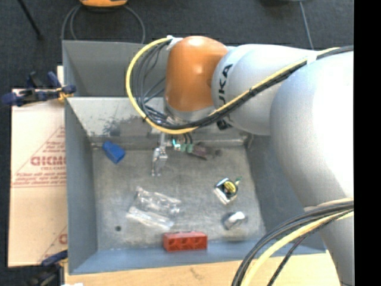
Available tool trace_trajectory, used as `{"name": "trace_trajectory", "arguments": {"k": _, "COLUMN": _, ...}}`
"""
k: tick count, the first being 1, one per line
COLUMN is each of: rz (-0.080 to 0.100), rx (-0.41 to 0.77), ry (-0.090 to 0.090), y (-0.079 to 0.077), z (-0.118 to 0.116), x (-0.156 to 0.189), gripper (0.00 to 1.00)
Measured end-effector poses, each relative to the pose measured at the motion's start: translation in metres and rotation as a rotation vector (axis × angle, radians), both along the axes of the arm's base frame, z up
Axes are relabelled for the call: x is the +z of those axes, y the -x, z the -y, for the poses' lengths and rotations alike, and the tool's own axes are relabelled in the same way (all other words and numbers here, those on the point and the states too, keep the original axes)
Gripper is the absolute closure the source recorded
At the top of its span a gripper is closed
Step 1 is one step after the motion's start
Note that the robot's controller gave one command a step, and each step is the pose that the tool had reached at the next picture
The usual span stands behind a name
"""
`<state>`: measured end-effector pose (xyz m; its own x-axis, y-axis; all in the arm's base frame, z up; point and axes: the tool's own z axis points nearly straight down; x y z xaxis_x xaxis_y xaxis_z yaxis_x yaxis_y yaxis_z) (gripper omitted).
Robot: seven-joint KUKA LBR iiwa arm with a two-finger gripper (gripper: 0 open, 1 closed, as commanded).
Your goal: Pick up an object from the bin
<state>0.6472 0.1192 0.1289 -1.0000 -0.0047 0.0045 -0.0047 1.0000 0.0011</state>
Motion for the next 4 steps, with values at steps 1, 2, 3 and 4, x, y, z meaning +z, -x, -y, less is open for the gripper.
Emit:
{"name": "trace_trajectory", "arguments": {"k": 1, "rz": 0.014, "rx": 0.115, "ry": 0.0, "y": 0.067, "z": -0.015, "x": -0.022, "gripper": 0.0}}
{"name": "trace_trajectory", "arguments": {"k": 2, "rz": 0.043, "rx": 0.199, "ry": -0.004, "y": 0.133, "z": 0.002, "x": 0.009, "gripper": 0.0}}
{"name": "trace_trajectory", "arguments": {"k": 3, "rz": 0.045, "rx": 0.275, "ry": 0.0, "y": 0.117, "z": 0.068, "x": -0.017, "gripper": 0.0}}
{"name": "trace_trajectory", "arguments": {"k": 4, "rz": 0.068, "rx": 0.328, "ry": 0.001, "y": 0.131, "z": 0.075, "x": -0.033, "gripper": 0.0}}
